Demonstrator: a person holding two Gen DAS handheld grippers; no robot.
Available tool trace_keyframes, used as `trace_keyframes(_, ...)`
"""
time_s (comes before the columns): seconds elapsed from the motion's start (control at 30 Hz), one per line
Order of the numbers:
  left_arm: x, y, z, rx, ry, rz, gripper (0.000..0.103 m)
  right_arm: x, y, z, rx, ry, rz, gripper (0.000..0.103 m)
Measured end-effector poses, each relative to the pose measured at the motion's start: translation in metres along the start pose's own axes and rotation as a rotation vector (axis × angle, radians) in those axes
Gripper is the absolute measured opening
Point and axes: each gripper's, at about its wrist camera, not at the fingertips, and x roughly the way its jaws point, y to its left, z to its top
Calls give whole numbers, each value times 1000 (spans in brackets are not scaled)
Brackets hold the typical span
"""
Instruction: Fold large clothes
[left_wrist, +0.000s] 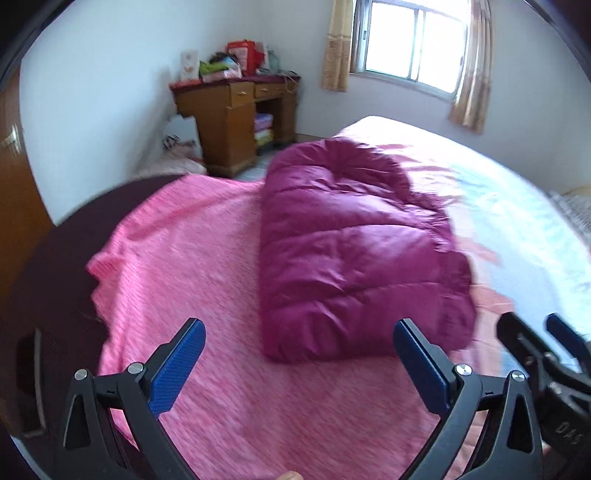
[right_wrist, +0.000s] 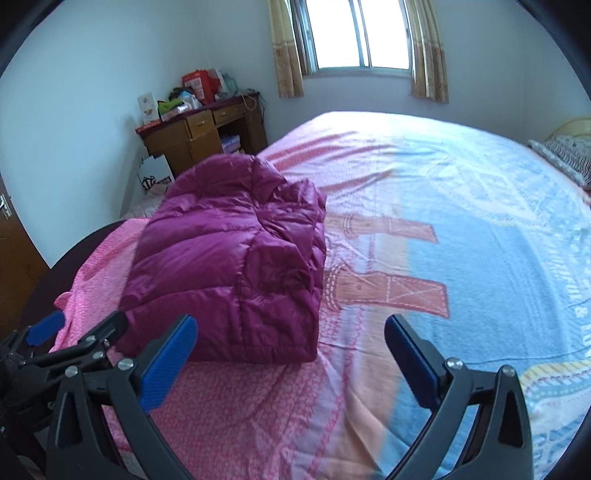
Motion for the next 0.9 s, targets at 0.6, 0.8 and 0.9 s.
trace_keyframes(0.6, -74, 5, 0, 51, -155, 93, 102, -87, 22, 7, -17, -232, 11, 103)
trace_keyframes(0.8, -106, 2, 2, 73, -258, 140, 102, -119, 20, 10, 2, -391, -26, 103)
trace_keyframes(0.9, -119, -3, 3, 89, -309, 167, 102, -127, 16, 10, 28, -437, -20, 103)
